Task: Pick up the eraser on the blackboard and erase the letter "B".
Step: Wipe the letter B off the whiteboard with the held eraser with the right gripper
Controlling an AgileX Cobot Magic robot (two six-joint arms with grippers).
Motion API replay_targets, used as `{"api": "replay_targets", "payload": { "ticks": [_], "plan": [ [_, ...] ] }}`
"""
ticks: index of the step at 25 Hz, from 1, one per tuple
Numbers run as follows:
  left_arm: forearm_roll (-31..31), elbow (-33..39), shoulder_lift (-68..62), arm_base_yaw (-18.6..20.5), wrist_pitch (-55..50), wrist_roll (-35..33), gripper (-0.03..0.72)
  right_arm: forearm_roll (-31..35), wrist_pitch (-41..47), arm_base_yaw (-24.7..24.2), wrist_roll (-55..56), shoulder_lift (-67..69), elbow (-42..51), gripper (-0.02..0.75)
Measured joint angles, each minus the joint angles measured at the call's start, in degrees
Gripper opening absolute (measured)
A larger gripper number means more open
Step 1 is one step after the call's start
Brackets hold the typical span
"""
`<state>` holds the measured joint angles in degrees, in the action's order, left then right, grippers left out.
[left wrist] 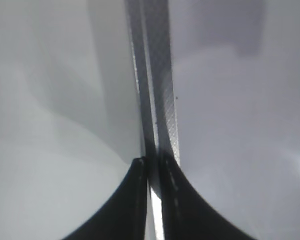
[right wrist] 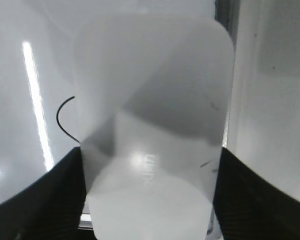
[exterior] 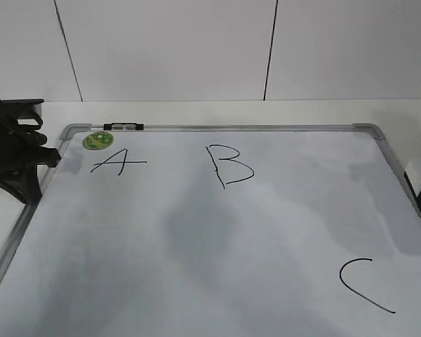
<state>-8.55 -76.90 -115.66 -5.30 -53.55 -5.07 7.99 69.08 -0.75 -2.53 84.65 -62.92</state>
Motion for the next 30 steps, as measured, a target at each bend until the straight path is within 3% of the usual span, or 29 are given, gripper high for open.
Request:
{"api": "replay_targets", "payload": {
  "ticks": [6, 18, 30],
  "plan": [
    [0.0, -0.1, 0.0, 0.0, -0.1, 0.0, 0.028, -0.3, 0.7, 1.2, 1.9, 3.9, -6.7, 0.556],
    [0.0, -0.1, 0.0, 0.0, -0.3, 0.0, 0.028, -2.9, 1.0, 15.2, 5.4, 16.8, -24.6, 0.555],
    [-0.1, -0.2, 0.0, 0.0, -0.7, 0.0, 0.028, -3.7, 1.2, 22.7, 6.4, 30.5, -41.4, 0.555]
  ]
}}
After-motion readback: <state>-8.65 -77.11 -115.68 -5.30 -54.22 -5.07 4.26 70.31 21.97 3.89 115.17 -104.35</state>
